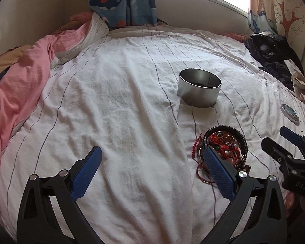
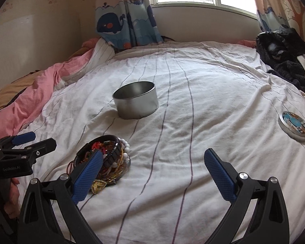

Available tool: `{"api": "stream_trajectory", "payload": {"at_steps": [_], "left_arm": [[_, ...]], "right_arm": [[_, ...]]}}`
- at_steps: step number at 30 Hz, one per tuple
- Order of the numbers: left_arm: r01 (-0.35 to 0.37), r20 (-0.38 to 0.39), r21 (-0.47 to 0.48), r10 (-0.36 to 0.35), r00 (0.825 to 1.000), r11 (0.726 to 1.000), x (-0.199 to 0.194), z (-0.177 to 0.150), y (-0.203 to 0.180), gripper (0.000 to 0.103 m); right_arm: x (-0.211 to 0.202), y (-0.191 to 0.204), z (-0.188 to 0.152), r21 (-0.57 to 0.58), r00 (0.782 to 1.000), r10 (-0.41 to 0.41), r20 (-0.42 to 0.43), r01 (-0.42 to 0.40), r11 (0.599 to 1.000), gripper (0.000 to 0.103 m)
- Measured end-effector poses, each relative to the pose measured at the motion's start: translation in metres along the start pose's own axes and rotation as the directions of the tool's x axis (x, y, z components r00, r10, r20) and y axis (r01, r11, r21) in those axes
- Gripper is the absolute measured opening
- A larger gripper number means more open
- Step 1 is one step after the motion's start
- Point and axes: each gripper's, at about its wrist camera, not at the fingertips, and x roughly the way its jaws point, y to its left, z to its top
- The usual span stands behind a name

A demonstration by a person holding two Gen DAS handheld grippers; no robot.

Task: Organize jewelry
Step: 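Close the right gripper on the black cord bracelet in the jewelry pile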

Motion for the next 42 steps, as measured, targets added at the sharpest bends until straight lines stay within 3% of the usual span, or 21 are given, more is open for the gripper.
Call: {"api": "stream_trajectory", "payload": {"at_steps": [2, 4, 6, 14, 20, 24, 28, 42], "left_arm": [[0.019, 0.016, 0.011, -0.019, 1.0, 1.0, -0.002, 0.002, -0.002, 0.097], [0.027, 0.022, 0.02, -0.027, 0.999, 0.999, -0.003, 0.003, -0.004, 0.097], [0.027, 0.032, 0.032, -0.028, 0.999, 0.999, -0.002, 0.001, -0.007, 0.097], [-0.009, 0.057, 0.034, 0.007, 0.998, 0.999, 0.002, -0.003, -0.008, 0.097], [-0.04, 0.068, 0.026, 0.038, 0.997, 0.999, 0.002, -0.004, -0.008, 0.097], [-0.051, 0.083, 0.019, 0.049, 0.995, 0.999, -0.002, -0.003, -0.008, 0.097], [-0.065, 0.087, 0.025, 0.062, 0.994, 0.998, -0.003, -0.002, -0.012, 0.097], [-0.066, 0.1, 0.073, 0.059, 0.993, 0.995, -0.018, 0.005, -0.035, 0.097]], "right_arm": [[0.006, 0.007, 0.006, -0.03, 0.999, 0.032, -0.033, -0.033, 0.999, 0.082], [0.016, 0.012, 0.011, -0.042, 0.994, 0.064, -0.084, -0.067, 0.997, 0.062], [0.024, 0.015, 0.016, -0.042, 0.989, 0.089, -0.121, -0.095, 0.995, 0.056], [0.035, 0.024, 0.015, -0.041, 0.979, 0.135, -0.153, -0.143, 0.989, 0.054], [0.047, 0.018, 0.012, 0.005, 0.969, 0.148, -0.199, -0.15, 0.989, 0.037], [0.051, 0.02, 0.009, 0.008, 0.961, 0.168, -0.219, -0.17, 0.985, 0.018], [0.048, 0.02, 0.008, 0.0, 0.964, 0.166, -0.209, -0.17, 0.986, 0.01], [0.015, -0.001, 0.014, -0.013, 0.99, 0.09, -0.111, -0.092, 0.996, 0.01]]}}
